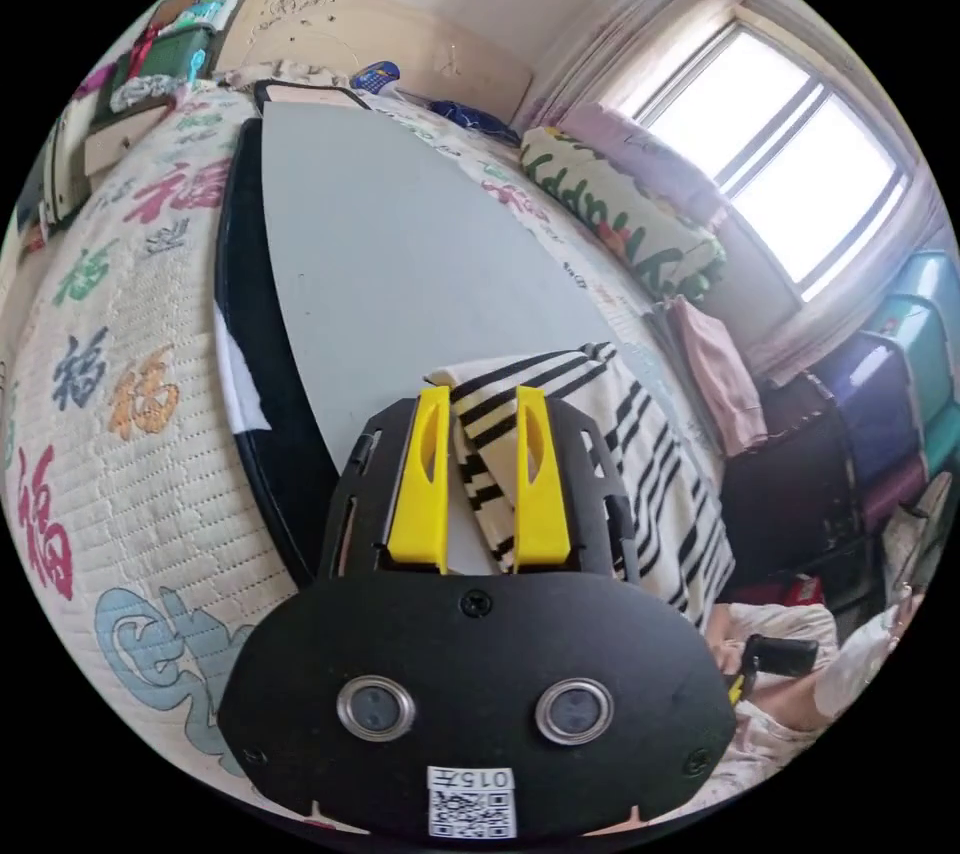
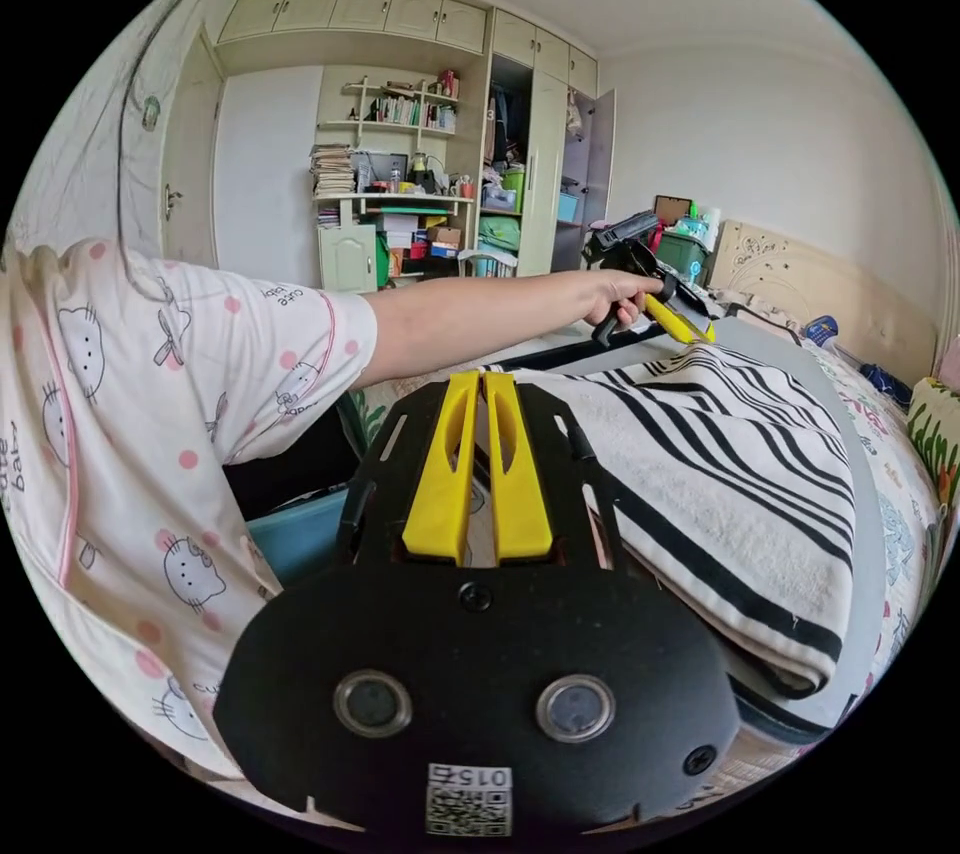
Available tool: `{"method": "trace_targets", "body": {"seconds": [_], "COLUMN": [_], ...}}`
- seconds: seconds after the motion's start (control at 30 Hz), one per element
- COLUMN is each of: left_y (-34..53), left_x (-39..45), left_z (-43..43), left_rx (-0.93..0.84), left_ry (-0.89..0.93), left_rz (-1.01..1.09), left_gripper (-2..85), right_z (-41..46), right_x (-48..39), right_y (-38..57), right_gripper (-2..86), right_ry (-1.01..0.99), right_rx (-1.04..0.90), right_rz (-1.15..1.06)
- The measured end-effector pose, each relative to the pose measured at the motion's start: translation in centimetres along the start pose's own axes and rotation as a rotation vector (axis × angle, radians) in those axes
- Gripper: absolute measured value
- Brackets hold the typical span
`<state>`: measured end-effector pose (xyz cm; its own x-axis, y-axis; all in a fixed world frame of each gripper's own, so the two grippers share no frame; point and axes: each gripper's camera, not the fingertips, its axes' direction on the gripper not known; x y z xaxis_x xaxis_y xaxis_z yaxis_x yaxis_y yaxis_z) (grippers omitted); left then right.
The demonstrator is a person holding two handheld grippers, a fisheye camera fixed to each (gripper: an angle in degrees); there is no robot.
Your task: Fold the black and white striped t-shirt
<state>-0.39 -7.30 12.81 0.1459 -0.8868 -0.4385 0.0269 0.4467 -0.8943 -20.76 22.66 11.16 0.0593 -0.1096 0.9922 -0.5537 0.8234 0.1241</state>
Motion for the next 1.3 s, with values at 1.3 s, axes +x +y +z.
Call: {"method": "trace_targets", "body": {"seconds": [1.3], "left_y": [53.6], "left_x": [12.4], "left_z": [-20.2], "left_rx": [0.438], "left_ry": [-0.039], "left_rz": [0.037], "left_gripper": [8.4], "right_z": [-10.9], "right_x": [8.6], "right_y": [14.4], "right_gripper": [10.4], "right_ry": [0.368], "right_rx": [-0.041], "right_rz": [-0.033]}}
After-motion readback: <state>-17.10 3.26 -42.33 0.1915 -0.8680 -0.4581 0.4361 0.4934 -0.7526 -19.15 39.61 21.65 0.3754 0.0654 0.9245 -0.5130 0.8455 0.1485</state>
